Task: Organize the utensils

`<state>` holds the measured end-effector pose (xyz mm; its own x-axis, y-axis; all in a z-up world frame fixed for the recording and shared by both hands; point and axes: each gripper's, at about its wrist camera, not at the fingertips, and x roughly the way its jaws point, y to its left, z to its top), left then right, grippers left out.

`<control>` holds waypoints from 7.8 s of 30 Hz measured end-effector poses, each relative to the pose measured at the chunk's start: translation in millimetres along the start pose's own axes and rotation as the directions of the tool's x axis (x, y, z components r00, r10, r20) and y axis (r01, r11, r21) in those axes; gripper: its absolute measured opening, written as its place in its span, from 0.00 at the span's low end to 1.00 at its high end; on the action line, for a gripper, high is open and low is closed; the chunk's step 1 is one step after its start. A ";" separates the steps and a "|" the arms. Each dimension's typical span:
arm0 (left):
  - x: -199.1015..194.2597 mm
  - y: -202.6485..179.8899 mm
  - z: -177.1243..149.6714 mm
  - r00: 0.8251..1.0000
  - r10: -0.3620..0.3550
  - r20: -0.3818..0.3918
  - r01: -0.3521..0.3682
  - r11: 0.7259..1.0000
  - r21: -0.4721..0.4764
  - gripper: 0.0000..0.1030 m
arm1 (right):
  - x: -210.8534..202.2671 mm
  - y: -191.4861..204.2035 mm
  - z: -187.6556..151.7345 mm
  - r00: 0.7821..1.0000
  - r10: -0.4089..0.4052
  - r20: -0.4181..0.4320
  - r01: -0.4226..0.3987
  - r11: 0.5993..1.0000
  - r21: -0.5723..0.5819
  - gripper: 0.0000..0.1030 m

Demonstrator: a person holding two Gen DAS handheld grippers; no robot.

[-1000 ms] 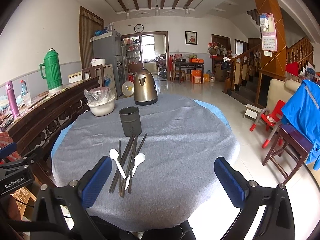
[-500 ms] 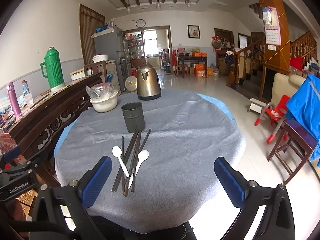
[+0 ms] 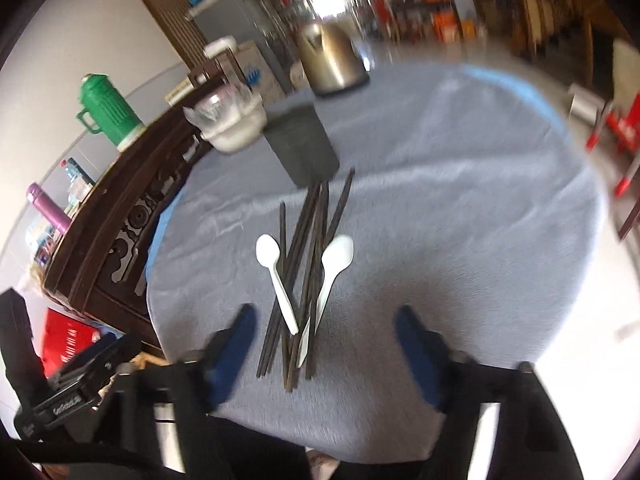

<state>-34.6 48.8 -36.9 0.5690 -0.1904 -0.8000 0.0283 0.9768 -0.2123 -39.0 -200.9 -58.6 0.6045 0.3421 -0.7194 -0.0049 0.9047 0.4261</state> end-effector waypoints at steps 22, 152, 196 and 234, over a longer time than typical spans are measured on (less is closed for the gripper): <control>141.1 -9.3 96.8 0.956 -0.094 -0.277 0.054 0.987 -0.149 0.67 | 136.1 -13.5 66.7 0.942 -0.072 -0.327 0.136 0.974 0.179 0.38; 151.5 -30.9 95.4 0.991 0.002 -0.130 0.004 0.999 0.044 0.45 | 91.5 -58.7 78.9 0.999 0.037 -0.015 -0.033 0.981 0.189 0.28; 180.8 -52.5 130.4 0.969 -0.085 -0.233 0.108 0.990 0.091 0.31 | 157.9 -42.2 129.4 0.943 -0.266 -0.201 0.274 0.962 0.013 0.12; -0.9 -51.6 159.4 0.941 -0.172 0.291 0.141 0.982 0.125 0.05 | -32.1 22.8 133.7 0.927 0.015 0.375 0.002 0.999 -0.046 0.06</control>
<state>94.4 14.2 64.3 0.7699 -0.3185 -0.5529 0.2107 0.9448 -0.2509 48.0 -225.3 47.5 0.8592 0.2356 -0.4542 -0.0403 0.9161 0.3990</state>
